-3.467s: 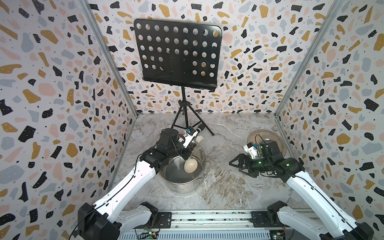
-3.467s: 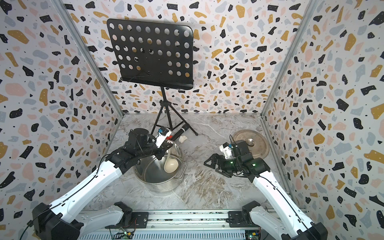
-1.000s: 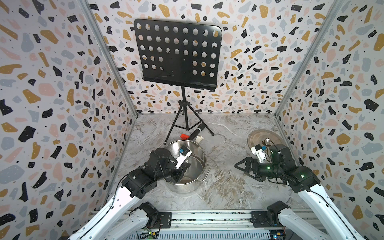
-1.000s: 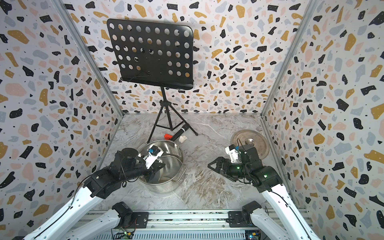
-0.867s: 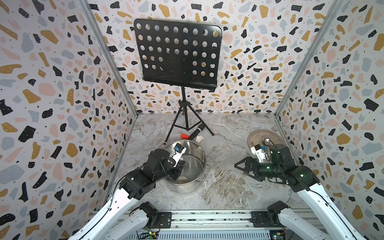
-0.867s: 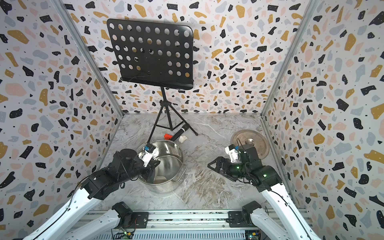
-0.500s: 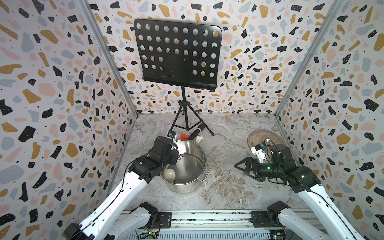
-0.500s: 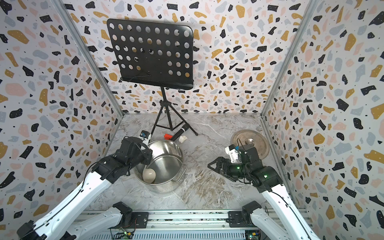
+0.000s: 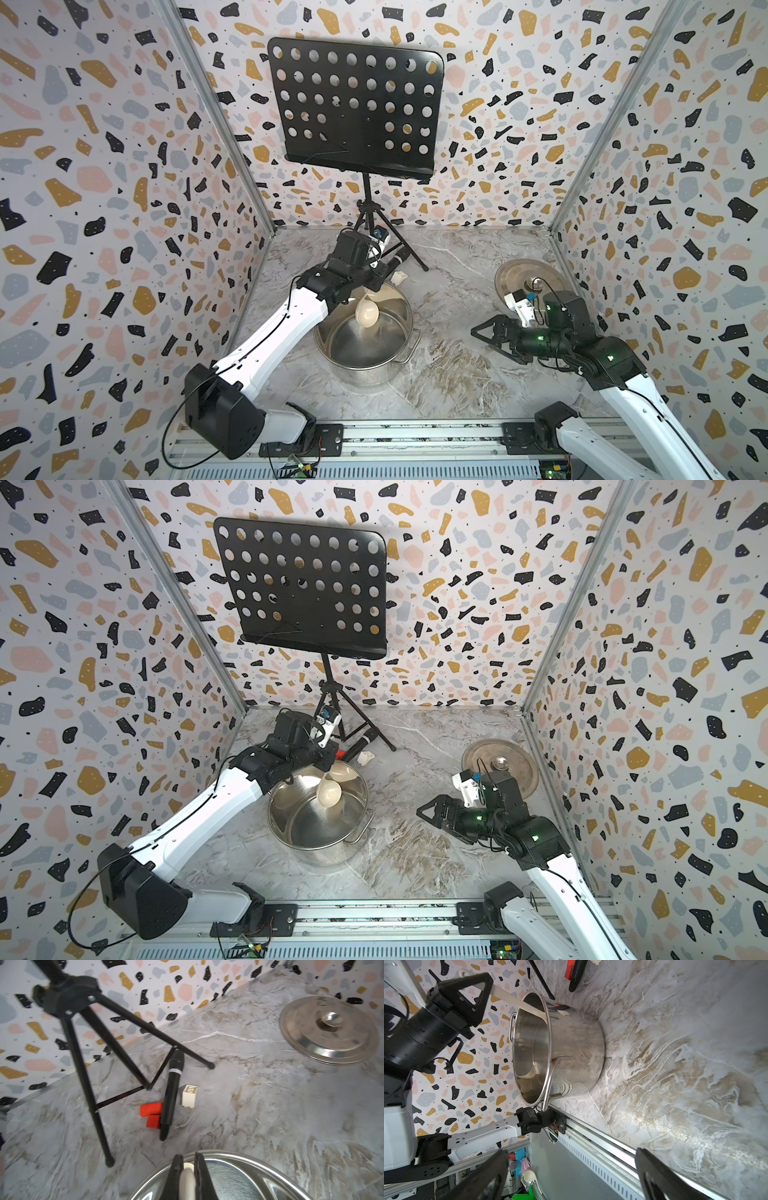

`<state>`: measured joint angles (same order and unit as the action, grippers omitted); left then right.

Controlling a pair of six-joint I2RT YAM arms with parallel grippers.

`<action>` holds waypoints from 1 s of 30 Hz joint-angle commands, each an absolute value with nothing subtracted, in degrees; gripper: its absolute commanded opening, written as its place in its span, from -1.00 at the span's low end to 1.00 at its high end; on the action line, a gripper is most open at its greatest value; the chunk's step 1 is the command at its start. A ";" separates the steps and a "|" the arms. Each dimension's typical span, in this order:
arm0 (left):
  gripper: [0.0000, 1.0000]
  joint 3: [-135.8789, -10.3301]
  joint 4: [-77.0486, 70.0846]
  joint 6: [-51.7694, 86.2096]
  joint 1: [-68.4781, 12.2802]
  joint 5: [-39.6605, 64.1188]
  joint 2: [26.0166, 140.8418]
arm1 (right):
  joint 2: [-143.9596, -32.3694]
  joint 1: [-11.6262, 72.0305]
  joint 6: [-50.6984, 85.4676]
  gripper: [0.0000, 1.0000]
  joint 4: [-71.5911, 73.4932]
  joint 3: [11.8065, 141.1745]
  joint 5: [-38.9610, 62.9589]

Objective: Stir the soup with a spoon
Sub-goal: Stir the soup in the pan with a stick.

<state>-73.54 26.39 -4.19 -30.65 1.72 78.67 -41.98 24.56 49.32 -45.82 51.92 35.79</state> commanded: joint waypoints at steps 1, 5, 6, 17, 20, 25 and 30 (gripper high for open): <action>-1.00 -74.98 22.33 -8.53 -34.59 10.23 78.67 | -40.79 24.78 49.72 0.99 -46.92 52.64 34.83; -1.00 -72.42 22.75 -12.01 -37.93 14.13 76.33 | -40.42 24.75 49.92 0.99 -46.85 52.05 34.63; -1.00 -71.66 23.43 -13.28 -38.68 14.87 75.13 | -40.43 24.78 49.92 0.99 -46.85 51.93 34.63; -1.00 -54.53 32.60 -14.29 -42.74 18.77 54.23 | -41.54 24.78 49.26 0.99 -46.52 51.79 34.58; -1.00 -50.37 33.66 -10.95 -42.71 16.81 48.34 | -42.20 24.78 49.22 0.99 -46.05 51.65 34.99; -1.00 -48.35 35.08 -2.84 -42.36 5.15 42.60 | -43.04 24.77 49.22 0.99 -45.21 51.71 35.45; -1.00 -50.20 38.31 6.58 -37.53 -8.46 43.19 | -43.48 24.76 49.05 0.99 -45.09 51.94 35.93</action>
